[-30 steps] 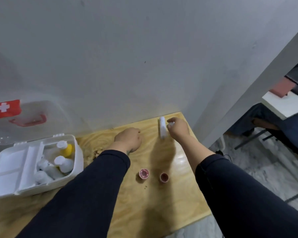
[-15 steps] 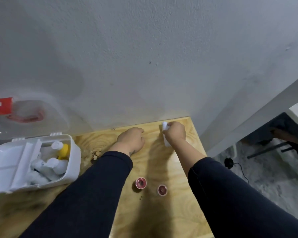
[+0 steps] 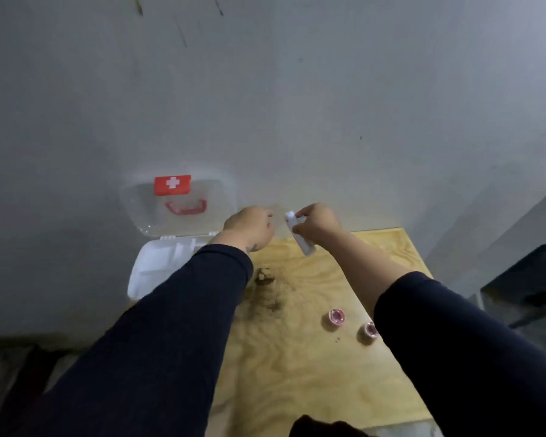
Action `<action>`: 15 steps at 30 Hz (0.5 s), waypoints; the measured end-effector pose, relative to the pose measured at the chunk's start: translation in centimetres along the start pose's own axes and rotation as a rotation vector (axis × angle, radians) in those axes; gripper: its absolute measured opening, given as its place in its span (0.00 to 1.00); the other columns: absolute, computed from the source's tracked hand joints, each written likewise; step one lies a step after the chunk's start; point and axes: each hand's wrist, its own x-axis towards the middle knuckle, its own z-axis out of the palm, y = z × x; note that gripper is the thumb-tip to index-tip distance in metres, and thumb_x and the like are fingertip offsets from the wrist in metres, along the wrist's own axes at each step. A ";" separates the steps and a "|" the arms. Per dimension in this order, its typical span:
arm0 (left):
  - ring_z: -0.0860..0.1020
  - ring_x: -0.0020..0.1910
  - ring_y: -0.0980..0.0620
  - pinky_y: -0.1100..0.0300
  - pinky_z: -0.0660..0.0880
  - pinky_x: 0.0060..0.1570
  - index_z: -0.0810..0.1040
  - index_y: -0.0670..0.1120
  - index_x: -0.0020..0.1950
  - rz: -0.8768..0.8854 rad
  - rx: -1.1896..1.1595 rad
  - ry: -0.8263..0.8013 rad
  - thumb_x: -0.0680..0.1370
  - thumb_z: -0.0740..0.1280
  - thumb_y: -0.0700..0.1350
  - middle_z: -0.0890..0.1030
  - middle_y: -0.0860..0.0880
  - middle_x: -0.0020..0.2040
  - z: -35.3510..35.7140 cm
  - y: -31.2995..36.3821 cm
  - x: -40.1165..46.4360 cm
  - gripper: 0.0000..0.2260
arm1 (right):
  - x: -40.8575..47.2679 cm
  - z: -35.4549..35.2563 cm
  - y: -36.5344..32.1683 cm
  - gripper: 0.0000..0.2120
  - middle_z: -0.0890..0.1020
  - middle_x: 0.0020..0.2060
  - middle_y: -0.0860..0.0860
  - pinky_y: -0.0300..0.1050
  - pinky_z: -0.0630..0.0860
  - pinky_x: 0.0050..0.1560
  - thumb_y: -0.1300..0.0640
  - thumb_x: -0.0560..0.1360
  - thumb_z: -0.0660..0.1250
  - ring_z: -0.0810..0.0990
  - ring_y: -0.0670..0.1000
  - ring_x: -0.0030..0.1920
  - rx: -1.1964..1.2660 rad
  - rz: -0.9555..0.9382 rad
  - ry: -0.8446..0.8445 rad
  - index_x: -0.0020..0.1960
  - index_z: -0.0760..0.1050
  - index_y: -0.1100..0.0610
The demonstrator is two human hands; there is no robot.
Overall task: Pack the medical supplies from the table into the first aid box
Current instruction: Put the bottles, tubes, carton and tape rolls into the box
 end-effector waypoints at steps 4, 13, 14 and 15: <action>0.72 0.68 0.44 0.53 0.71 0.64 0.70 0.48 0.72 -0.001 -0.002 0.024 0.81 0.57 0.46 0.72 0.47 0.72 -1.6 -5.8 -2.9 0.19 | -2.1 3.2 -5.3 0.16 0.82 0.57 0.60 0.53 0.78 0.60 0.54 0.76 0.65 0.81 0.59 0.57 0.003 -0.028 0.021 0.59 0.79 0.63; 0.69 0.71 0.45 0.51 0.69 0.66 0.65 0.48 0.74 -0.022 0.008 -0.016 0.80 0.62 0.51 0.66 0.49 0.75 -1.2 -18.1 -8.2 0.23 | -4.6 11.9 -13.5 0.16 0.82 0.56 0.62 0.48 0.77 0.58 0.56 0.77 0.63 0.79 0.61 0.58 0.043 -0.021 0.083 0.59 0.78 0.66; 0.69 0.71 0.45 0.51 0.69 0.66 0.64 0.47 0.75 -0.046 0.001 -0.034 0.78 0.65 0.54 0.66 0.49 0.75 -0.9 -19.1 -8.5 0.27 | -4.5 12.9 -14.2 0.15 0.82 0.57 0.61 0.47 0.77 0.57 0.57 0.77 0.63 0.80 0.60 0.57 0.042 -0.015 0.081 0.59 0.77 0.65; 0.68 0.72 0.45 0.51 0.68 0.67 0.63 0.47 0.76 -0.064 -0.005 -0.056 0.76 0.67 0.58 0.65 0.48 0.76 -0.7 -20.1 -8.9 0.32 | -4.5 13.9 -14.8 0.15 0.81 0.57 0.61 0.47 0.77 0.56 0.57 0.76 0.63 0.80 0.60 0.57 0.034 -0.015 0.078 0.59 0.77 0.64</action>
